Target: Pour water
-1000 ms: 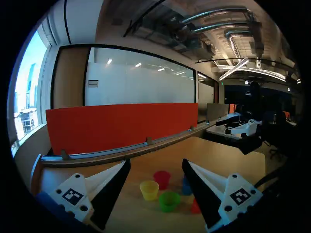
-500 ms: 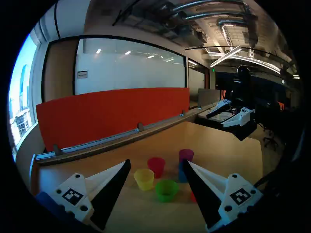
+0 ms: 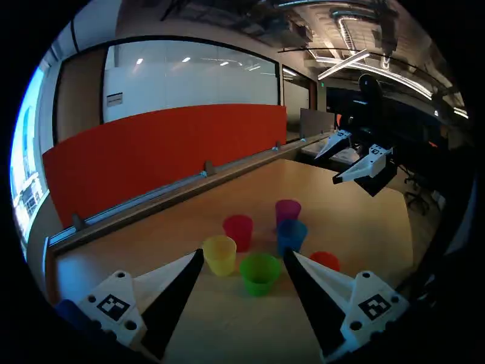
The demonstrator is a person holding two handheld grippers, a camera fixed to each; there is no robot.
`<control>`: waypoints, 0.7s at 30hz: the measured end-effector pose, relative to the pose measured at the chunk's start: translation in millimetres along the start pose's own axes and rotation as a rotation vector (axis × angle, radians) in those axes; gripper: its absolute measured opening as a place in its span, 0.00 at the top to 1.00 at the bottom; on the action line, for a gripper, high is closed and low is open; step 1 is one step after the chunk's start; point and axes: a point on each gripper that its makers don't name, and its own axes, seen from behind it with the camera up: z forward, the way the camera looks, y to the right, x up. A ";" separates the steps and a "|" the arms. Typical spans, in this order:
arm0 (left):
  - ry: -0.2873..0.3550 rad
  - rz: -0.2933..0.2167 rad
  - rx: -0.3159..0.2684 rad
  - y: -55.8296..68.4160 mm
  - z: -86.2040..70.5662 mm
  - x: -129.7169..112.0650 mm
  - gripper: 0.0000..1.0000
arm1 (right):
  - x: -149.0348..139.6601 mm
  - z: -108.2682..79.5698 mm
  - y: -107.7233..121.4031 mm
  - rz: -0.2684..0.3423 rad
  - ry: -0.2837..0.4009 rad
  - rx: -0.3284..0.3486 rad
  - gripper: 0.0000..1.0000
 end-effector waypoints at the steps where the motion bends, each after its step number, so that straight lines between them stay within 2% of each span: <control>1: -0.008 0.001 -0.006 1.2 2.8 -3.0 0.02 | -3.9 2.6 -0.4 -0.003 -0.009 0.002 0.00; 11: -0.083 0.007 -0.042 5.8 28.4 -31.9 0.02 | -38.5 30.3 -8.4 -0.026 -0.083 0.040 0.00; 21: -0.129 0.002 -0.081 12.5 43.8 -55.4 0.02 | -62.5 50.3 -15.1 -0.043 -0.124 0.070 0.00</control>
